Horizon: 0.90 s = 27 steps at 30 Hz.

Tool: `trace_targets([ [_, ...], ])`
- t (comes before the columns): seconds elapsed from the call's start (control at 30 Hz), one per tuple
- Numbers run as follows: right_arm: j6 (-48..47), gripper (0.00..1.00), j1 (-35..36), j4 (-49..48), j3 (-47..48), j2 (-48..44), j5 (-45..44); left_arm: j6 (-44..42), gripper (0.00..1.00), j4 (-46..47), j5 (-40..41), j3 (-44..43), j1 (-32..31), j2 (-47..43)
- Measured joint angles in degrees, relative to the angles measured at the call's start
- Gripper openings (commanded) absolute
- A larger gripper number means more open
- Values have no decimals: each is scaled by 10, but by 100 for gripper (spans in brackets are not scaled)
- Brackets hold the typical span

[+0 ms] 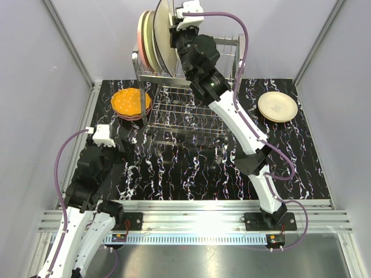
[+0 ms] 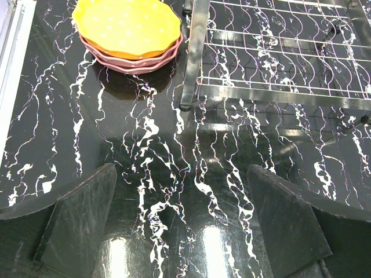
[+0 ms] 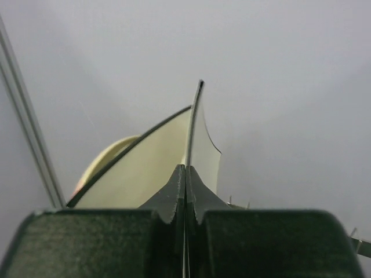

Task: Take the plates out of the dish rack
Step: Grab a plate with the right arm

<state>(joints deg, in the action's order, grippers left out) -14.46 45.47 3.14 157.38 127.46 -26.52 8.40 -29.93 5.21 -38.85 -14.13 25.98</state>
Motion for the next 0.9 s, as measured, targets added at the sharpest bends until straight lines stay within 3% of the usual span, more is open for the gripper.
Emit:
trace_targets([
  [0.6,10,0,-8,-2,18,-14,49,0,99,0,-1,0,0,0],
  [0.7,6,14,-9,4,18,-14,57,0,99,0,-1,0,0,0],
  [0.73,4,31,-9,10,18,-16,61,0,99,0,-1,0,0,0],
  [0.9,-5,56,-9,40,18,-29,68,0,99,0,-4,0,0,0],
])
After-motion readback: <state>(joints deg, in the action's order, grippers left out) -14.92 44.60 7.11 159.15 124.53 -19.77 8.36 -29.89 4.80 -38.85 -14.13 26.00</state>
